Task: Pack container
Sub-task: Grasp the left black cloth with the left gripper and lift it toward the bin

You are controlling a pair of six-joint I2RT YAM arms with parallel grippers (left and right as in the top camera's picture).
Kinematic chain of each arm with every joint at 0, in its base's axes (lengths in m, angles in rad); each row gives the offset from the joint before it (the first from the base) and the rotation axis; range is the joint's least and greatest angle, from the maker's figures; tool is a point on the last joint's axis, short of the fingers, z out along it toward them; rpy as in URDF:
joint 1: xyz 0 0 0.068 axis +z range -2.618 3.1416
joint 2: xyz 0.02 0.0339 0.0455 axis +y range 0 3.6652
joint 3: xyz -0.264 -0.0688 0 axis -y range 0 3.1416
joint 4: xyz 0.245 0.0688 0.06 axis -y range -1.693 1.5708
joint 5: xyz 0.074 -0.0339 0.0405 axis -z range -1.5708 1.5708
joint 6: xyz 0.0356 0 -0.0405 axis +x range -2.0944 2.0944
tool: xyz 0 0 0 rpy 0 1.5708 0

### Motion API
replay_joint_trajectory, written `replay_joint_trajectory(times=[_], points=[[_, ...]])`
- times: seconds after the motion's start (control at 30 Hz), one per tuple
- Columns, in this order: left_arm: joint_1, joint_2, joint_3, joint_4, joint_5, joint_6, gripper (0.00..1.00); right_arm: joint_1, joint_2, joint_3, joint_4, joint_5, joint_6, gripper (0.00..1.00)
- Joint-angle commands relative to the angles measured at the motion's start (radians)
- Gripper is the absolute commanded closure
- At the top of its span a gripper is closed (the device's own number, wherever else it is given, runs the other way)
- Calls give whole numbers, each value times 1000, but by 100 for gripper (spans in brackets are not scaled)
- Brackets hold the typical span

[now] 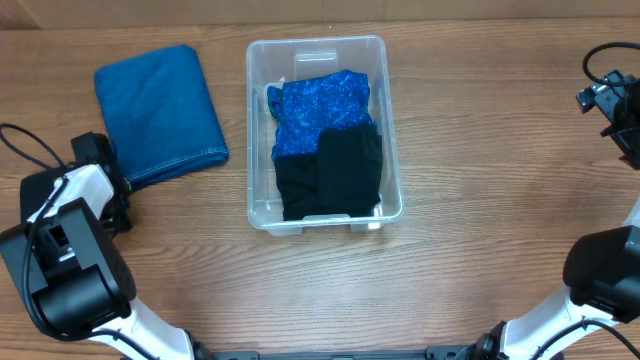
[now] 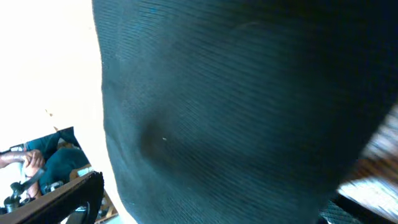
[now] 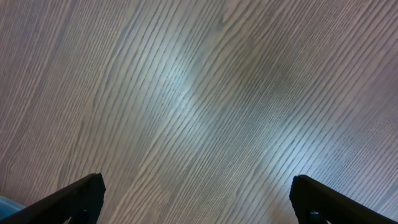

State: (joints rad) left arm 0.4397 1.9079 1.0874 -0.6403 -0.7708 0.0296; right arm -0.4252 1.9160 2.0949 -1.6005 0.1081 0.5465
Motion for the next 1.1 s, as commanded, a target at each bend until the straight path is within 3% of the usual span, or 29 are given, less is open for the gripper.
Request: replay_joint_trajectory(times=[0.0, 0.2, 0.3, 0.37, 0.4, 0.43, 0.57, 0.73, 0.8, 0.97, 1.07], points=[[30, 67, -24, 17, 66, -7, 0, -2, -6, 0, 2, 3, 5, 0], [67, 67, -24, 41, 179, -21, 6, -2, -6, 0, 2, 3, 5, 0], [67, 67, -25, 47, 195, -30, 34, -2, -6, 1, 2, 3, 5, 0], [67, 67, -24, 51, 195, -30, 45, -2, -6, 0, 2, 3, 5, 0], [67, 67, -24, 54, 195, -30, 62, -2, -6, 1, 2, 3, 5, 0], [67, 67, -24, 55, 195, -30, 73, -2, -6, 0, 2, 3, 5, 0], [66, 67, -24, 55, 194, -29, 96, -2, -6, 0, 2, 3, 5, 0], [62, 63, 38, 10, 90, -43, 96, -2, -6, 0, 2, 3, 5, 0], [62, 49, 137, -63, 63, -139, 96, -2, -6, 0, 2, 3, 5, 0], [59, -13, 414, -213, 201, -261, 96, -2, -6, 0, 2, 3, 5, 0], [35, -70, 586, -258, 240, -270, 96, -2, -6, 1, 2, 3, 5, 0]])
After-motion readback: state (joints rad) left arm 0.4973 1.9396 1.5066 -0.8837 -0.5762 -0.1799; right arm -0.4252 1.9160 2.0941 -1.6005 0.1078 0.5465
